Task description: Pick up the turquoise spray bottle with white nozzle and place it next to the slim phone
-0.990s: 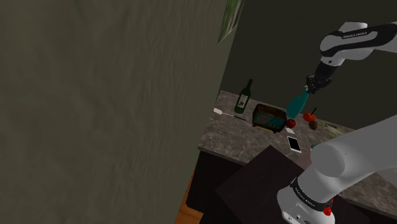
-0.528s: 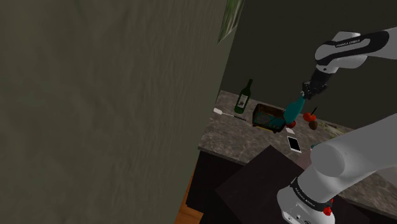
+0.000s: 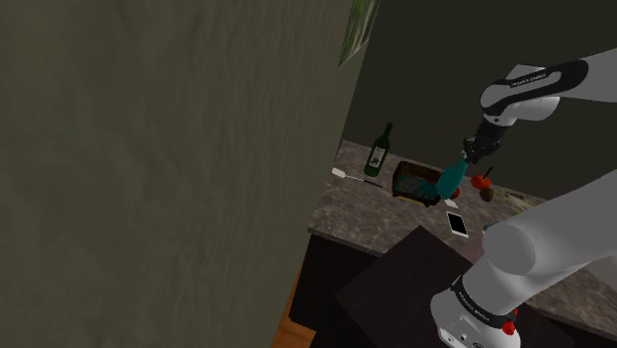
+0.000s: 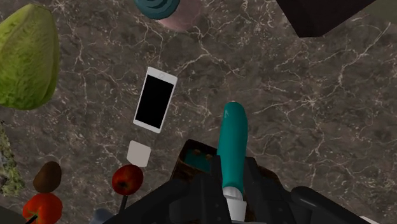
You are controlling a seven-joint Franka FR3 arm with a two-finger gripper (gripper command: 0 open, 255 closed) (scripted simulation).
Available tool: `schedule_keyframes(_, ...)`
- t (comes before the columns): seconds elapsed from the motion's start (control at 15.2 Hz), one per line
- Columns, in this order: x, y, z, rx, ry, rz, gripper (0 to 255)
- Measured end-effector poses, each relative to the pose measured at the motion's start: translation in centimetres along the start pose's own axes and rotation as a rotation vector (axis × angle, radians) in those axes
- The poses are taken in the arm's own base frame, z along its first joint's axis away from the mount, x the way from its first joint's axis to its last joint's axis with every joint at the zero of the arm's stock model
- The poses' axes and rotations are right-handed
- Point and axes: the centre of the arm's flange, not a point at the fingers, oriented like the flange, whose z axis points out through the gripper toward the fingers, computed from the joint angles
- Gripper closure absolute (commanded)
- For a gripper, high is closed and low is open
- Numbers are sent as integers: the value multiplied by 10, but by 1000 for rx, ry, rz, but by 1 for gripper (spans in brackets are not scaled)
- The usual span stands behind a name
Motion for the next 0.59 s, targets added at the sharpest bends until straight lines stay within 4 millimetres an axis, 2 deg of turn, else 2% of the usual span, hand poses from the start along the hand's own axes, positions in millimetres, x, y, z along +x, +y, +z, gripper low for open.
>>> schedule_keyframes(0.59,-4,-5,46,0,0,0,255)
